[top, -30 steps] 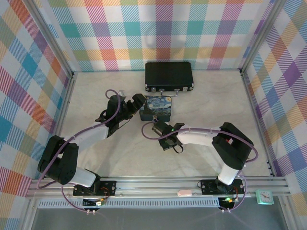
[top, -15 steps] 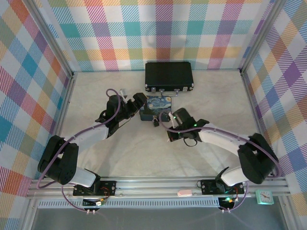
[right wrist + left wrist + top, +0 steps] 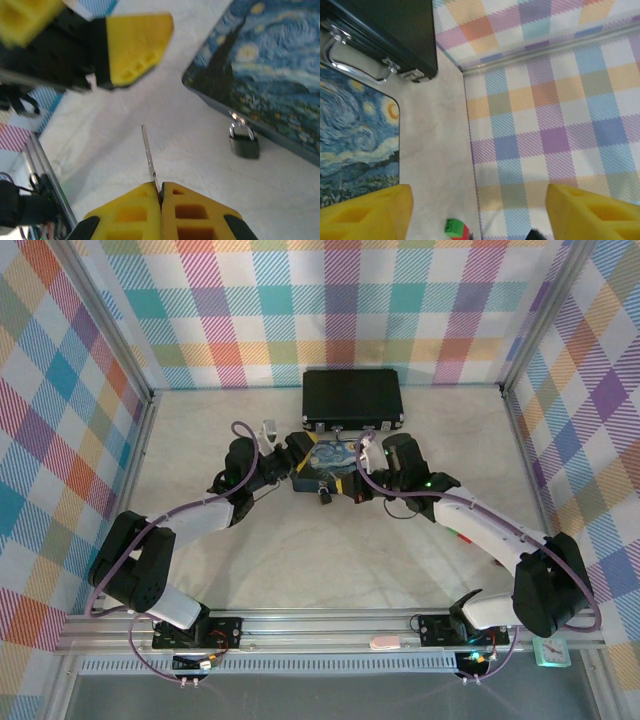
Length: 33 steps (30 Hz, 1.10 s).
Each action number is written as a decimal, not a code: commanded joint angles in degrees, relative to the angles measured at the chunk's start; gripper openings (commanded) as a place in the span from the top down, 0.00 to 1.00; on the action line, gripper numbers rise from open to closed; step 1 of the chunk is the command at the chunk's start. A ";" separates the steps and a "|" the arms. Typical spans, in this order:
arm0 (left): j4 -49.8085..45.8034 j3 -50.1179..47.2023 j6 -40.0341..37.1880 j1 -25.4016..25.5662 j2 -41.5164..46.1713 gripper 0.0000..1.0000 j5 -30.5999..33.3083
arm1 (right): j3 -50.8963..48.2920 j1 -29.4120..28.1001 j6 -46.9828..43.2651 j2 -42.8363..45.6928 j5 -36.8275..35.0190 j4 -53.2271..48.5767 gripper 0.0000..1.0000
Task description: Unlock a padlock with a key
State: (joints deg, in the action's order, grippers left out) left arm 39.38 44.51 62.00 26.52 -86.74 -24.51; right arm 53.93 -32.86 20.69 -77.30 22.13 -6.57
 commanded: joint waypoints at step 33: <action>-3.16 7.23 -8.21 2.79 -1.25 1.00 -5.97 | 3.75 3.86 9.04 -3.12 6.61 12.83 0.64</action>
State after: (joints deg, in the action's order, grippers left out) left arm 35.92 49.63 55.59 28.86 -87.72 -30.61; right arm 57.60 -30.39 30.00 -82.76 28.60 3.57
